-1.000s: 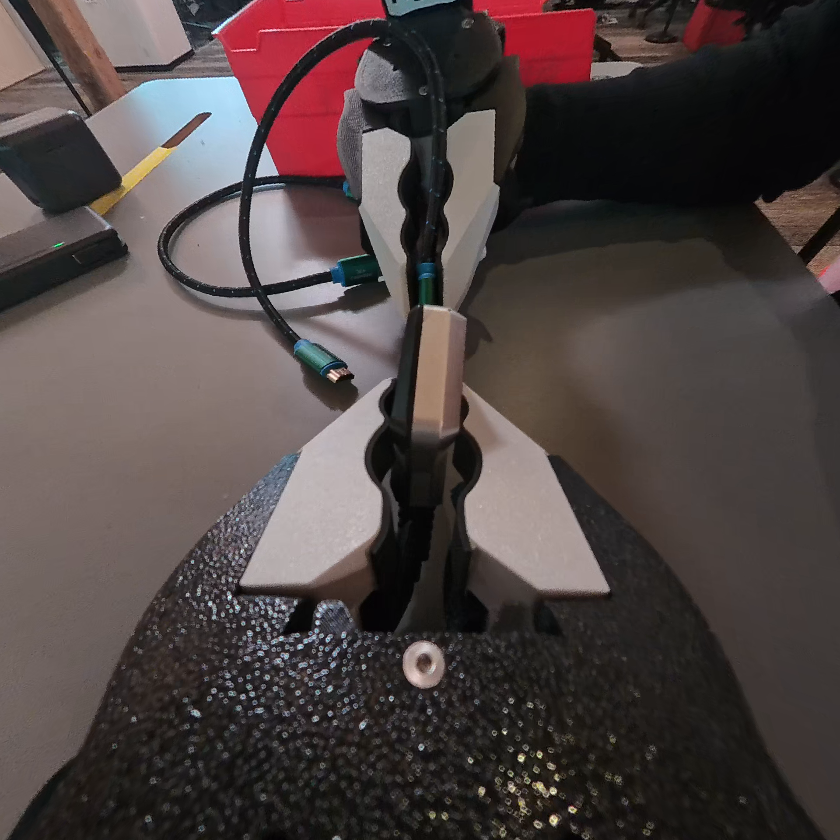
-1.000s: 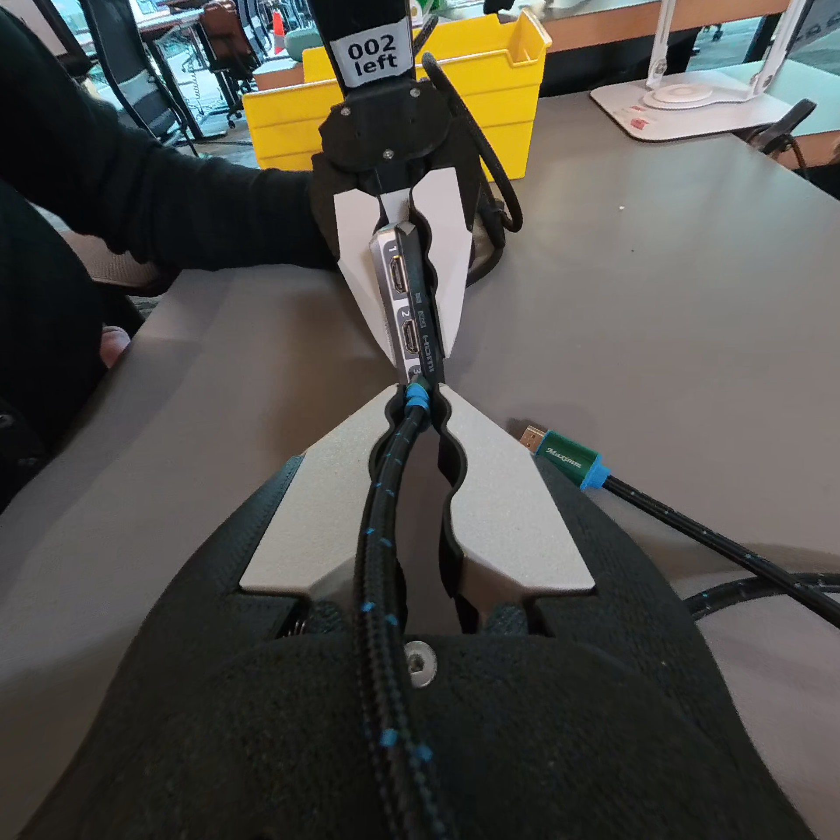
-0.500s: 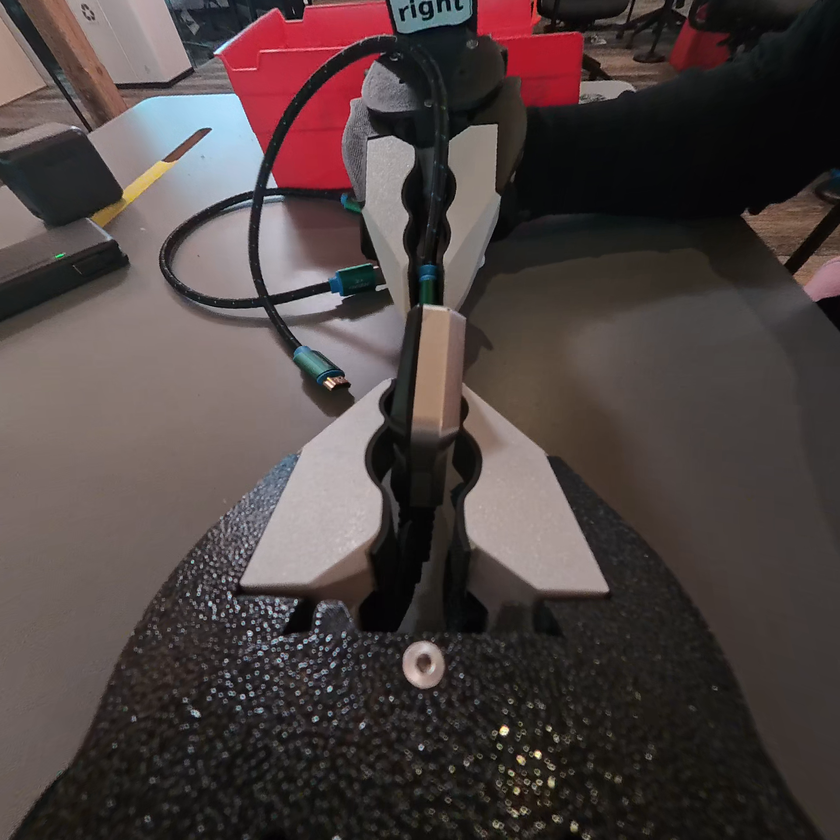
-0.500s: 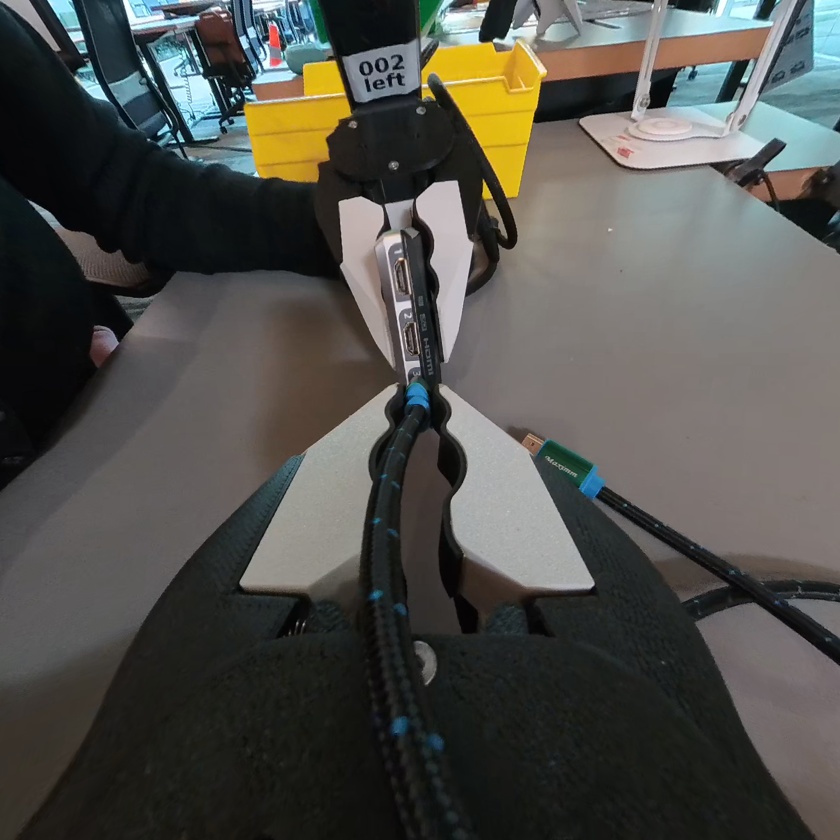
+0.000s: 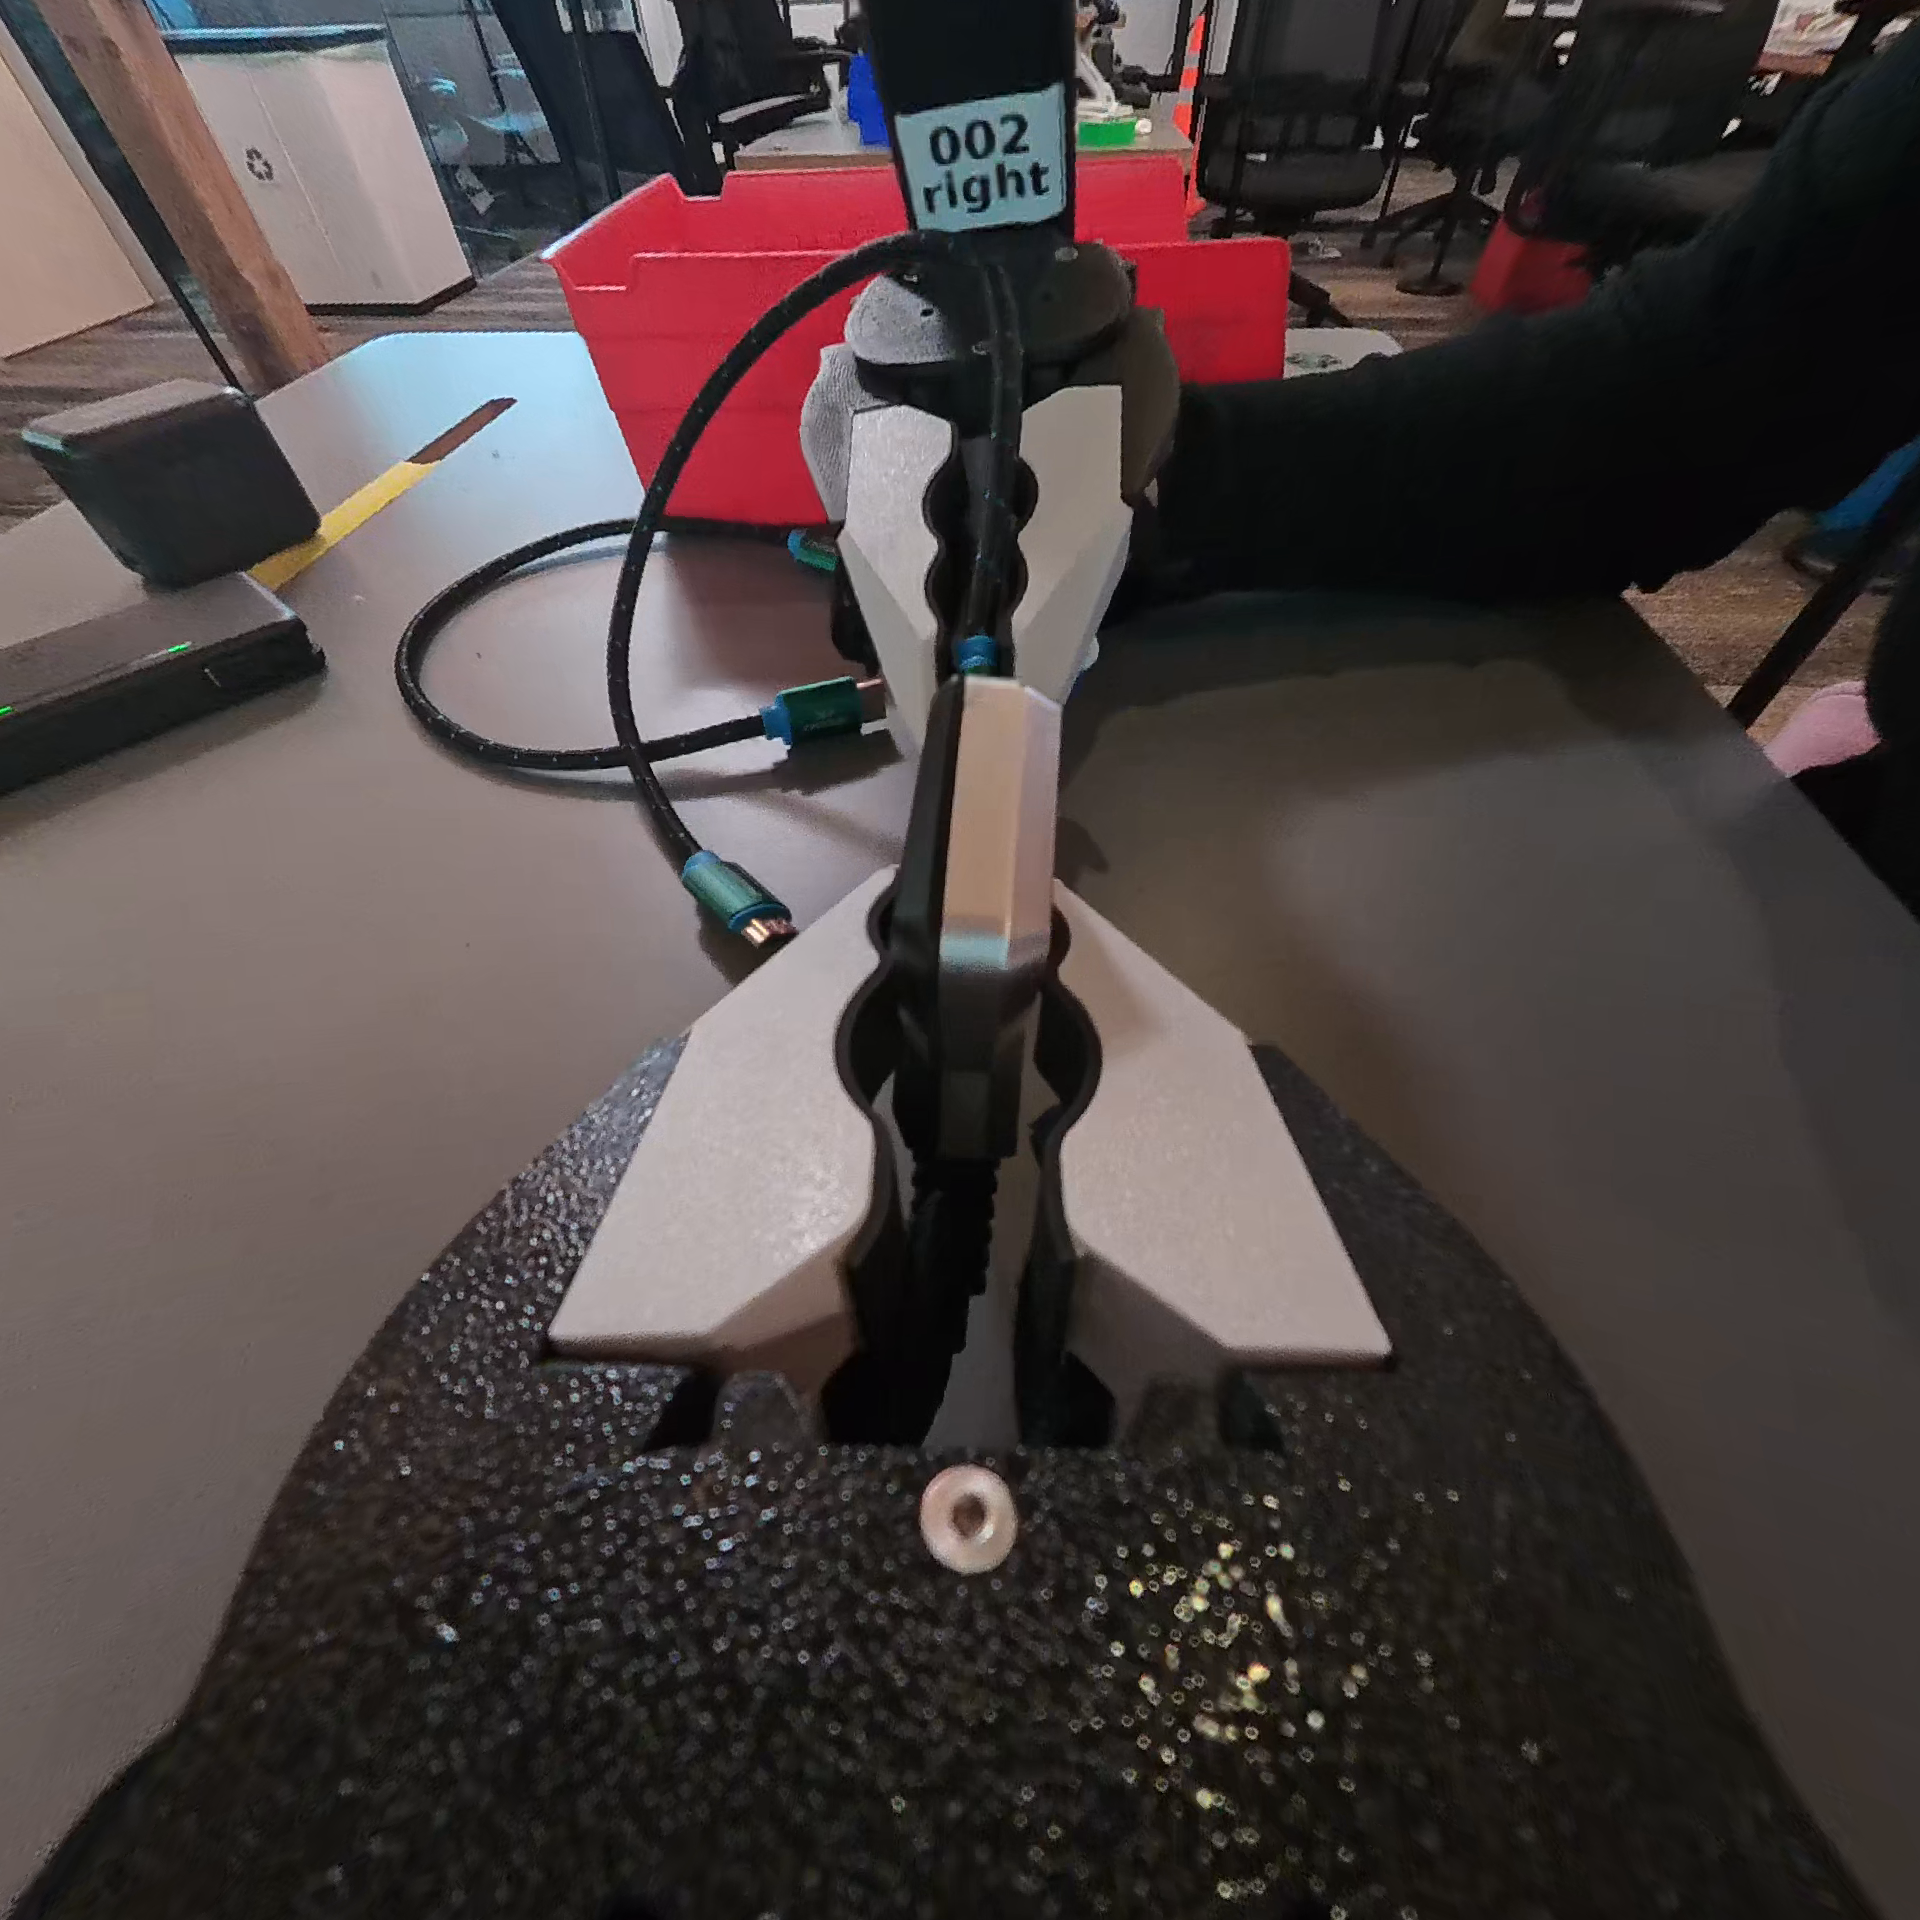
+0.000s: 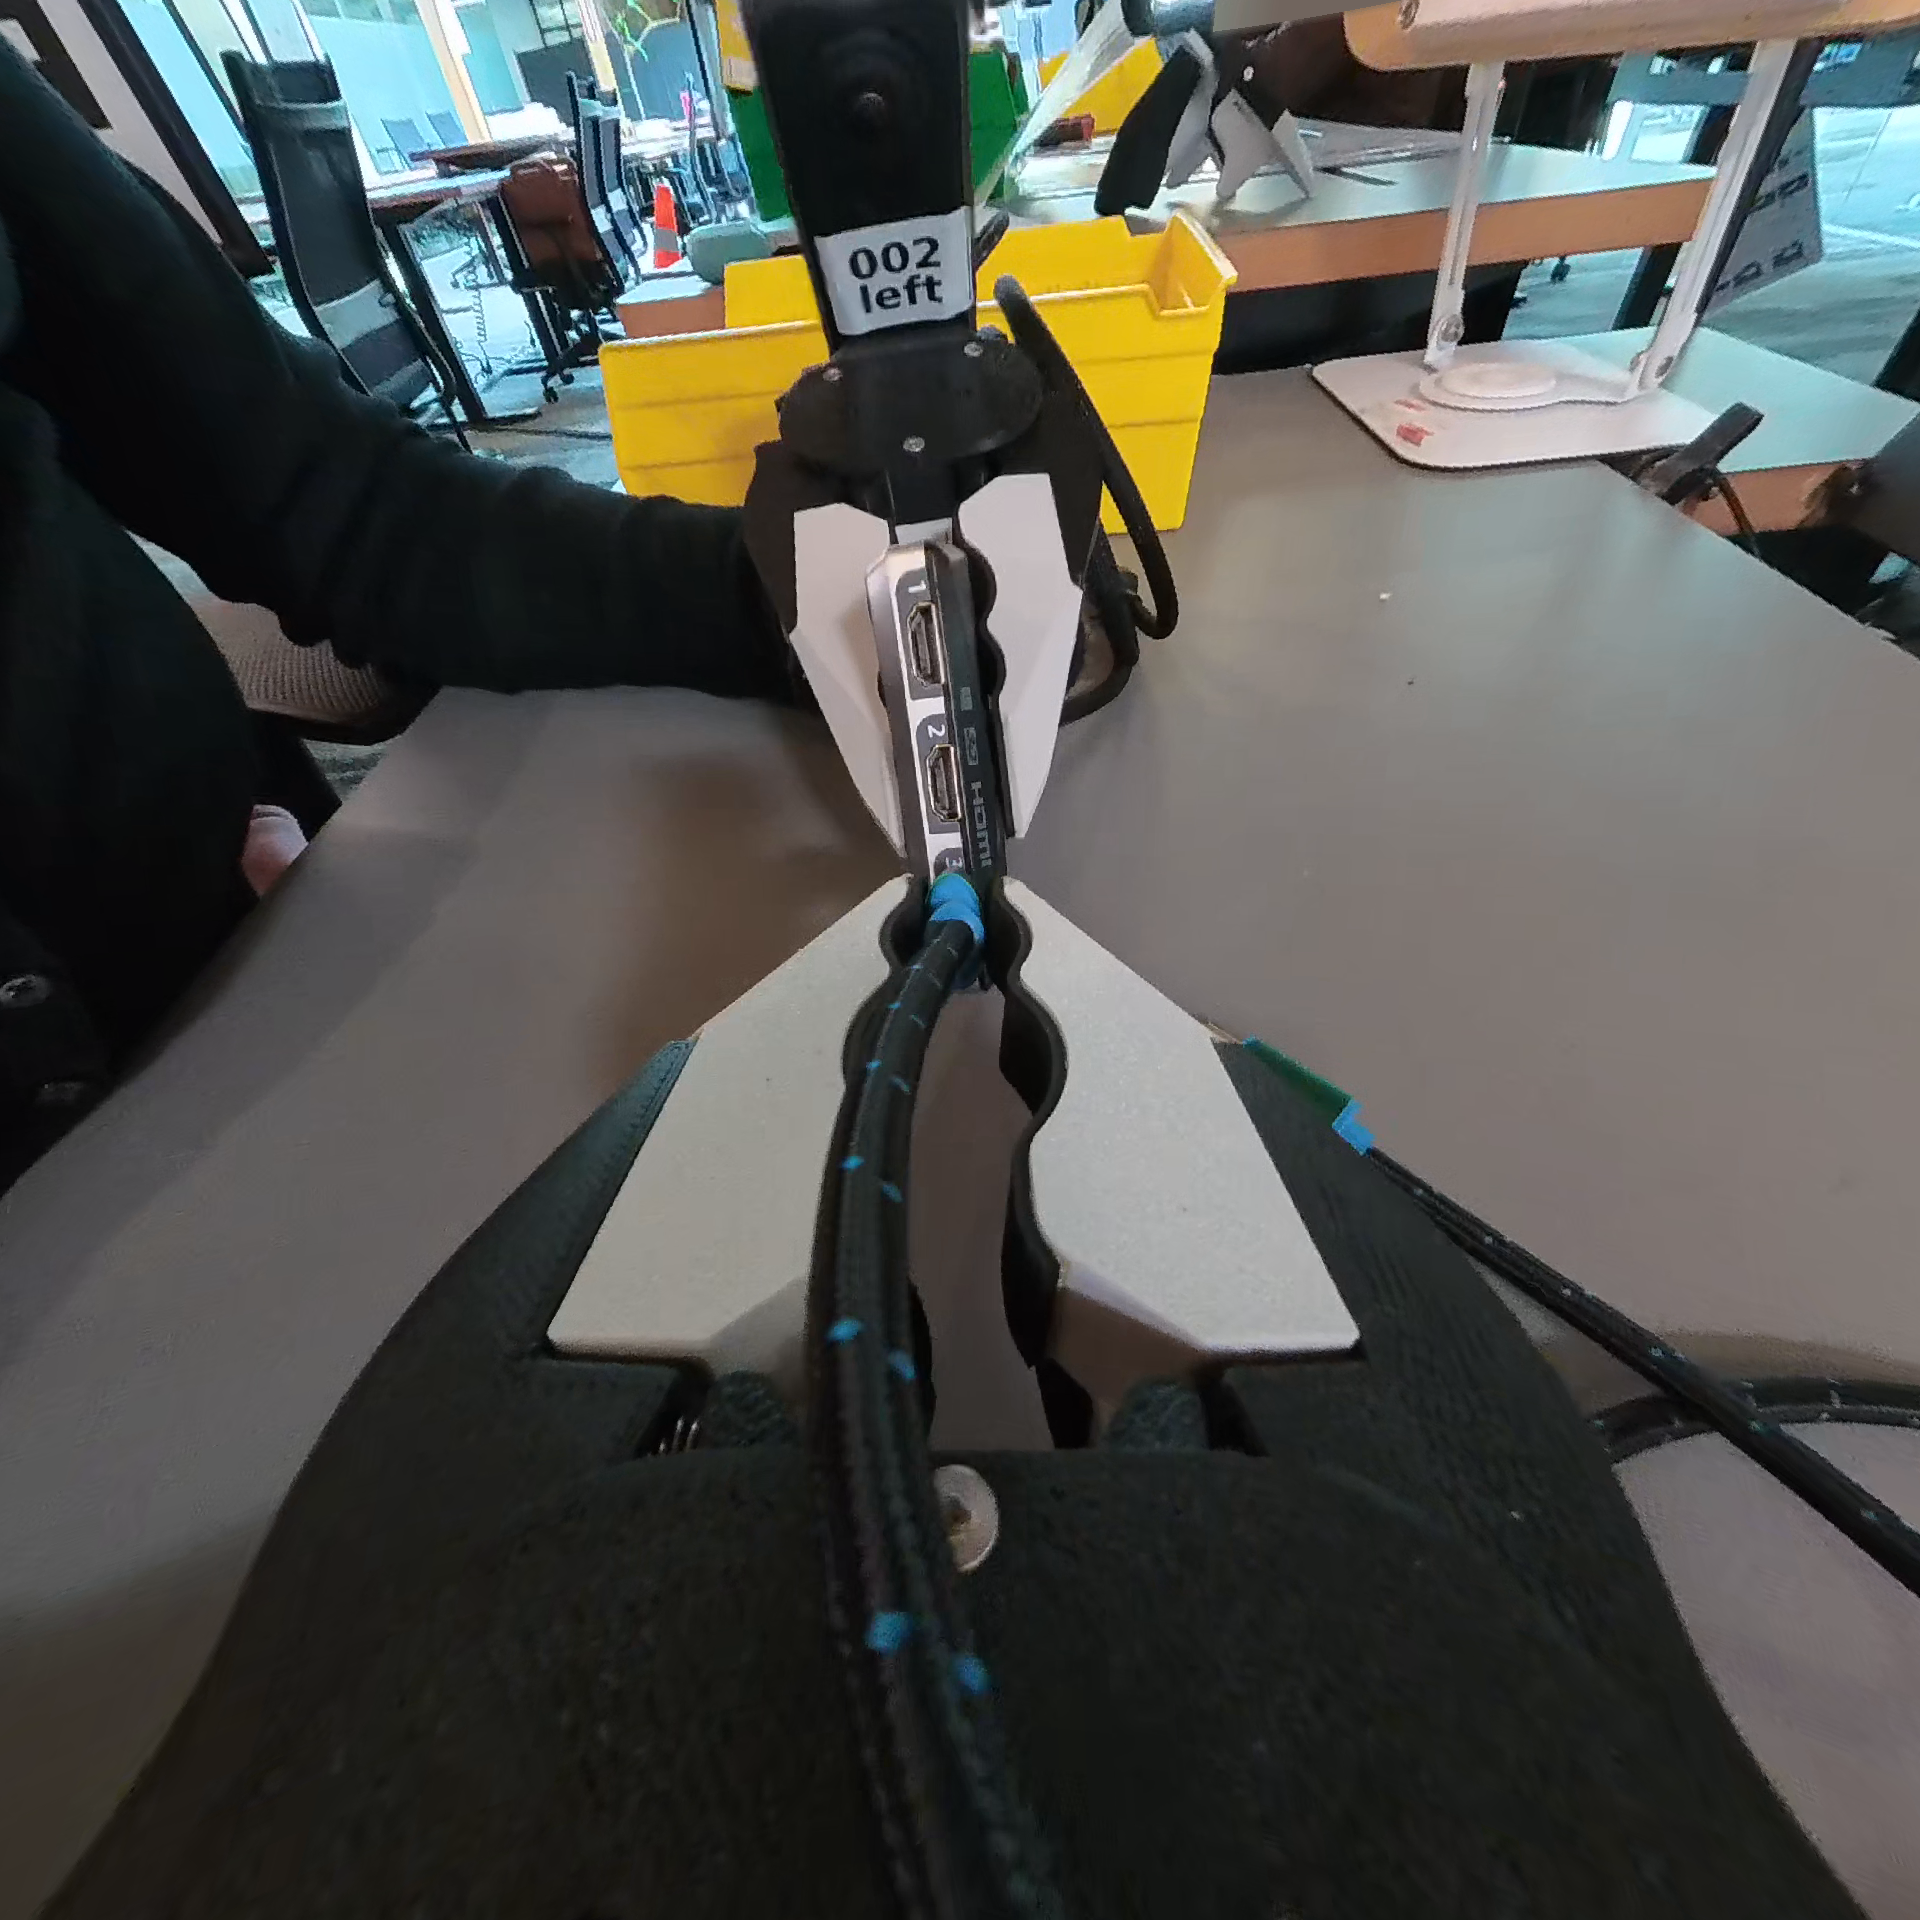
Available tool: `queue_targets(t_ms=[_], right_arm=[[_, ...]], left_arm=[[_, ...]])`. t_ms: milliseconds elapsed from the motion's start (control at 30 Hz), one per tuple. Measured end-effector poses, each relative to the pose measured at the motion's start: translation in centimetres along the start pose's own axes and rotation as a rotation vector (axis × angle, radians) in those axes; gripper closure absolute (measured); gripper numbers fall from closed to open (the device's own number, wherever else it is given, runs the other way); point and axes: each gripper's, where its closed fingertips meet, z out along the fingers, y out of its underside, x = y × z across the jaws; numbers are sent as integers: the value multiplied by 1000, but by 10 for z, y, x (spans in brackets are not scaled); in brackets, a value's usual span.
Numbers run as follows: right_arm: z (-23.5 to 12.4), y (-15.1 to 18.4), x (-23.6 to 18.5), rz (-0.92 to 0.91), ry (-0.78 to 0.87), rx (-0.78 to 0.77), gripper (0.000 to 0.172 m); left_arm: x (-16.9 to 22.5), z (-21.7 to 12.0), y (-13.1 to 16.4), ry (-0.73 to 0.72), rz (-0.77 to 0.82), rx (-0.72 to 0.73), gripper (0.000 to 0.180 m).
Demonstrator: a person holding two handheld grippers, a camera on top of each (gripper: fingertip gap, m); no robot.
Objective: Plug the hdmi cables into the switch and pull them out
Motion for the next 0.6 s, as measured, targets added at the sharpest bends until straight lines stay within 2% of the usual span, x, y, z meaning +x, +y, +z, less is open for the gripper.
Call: queue_targets(t_ms=[400,500,600], right_arm=[[0,-20,-6,74,-39,152,162],[-3,-36,-8,127,-61,265,162],[-3,-44,-5,154,-50,315,162]], left_arm=[[4,-9,-19,19,-11,135,162],[5,-13,-29,31,-27,199,162],[2,-15,-32,6,-7,220,162]])
